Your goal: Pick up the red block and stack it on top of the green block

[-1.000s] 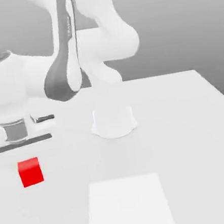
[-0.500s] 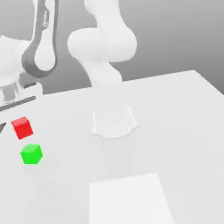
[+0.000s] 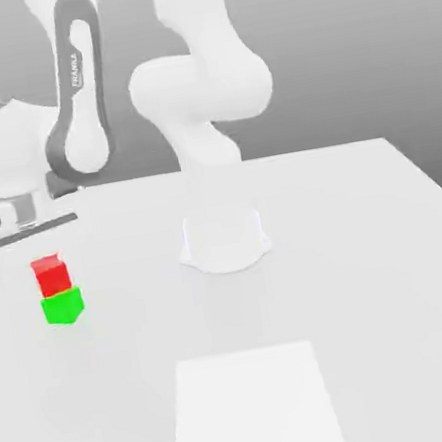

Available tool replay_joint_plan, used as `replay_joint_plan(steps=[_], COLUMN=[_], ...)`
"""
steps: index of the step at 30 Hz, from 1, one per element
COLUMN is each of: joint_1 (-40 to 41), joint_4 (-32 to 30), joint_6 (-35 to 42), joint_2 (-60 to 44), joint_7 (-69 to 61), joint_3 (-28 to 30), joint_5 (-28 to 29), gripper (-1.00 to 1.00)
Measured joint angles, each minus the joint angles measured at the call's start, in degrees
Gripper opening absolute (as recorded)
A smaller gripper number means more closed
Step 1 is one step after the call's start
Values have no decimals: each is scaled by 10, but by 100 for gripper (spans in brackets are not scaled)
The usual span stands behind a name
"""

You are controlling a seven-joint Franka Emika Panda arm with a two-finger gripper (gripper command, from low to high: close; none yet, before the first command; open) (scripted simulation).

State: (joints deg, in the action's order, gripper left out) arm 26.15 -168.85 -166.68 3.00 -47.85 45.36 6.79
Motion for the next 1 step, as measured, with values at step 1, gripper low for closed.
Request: replay_joint_plan(steps=[1], joint_1=[-8], joint_4=[0], joint_6=[-8], joint_2=[-10], joint_7=[-18], joint_3=[-1], joint_5=[-25], gripper=[-100])
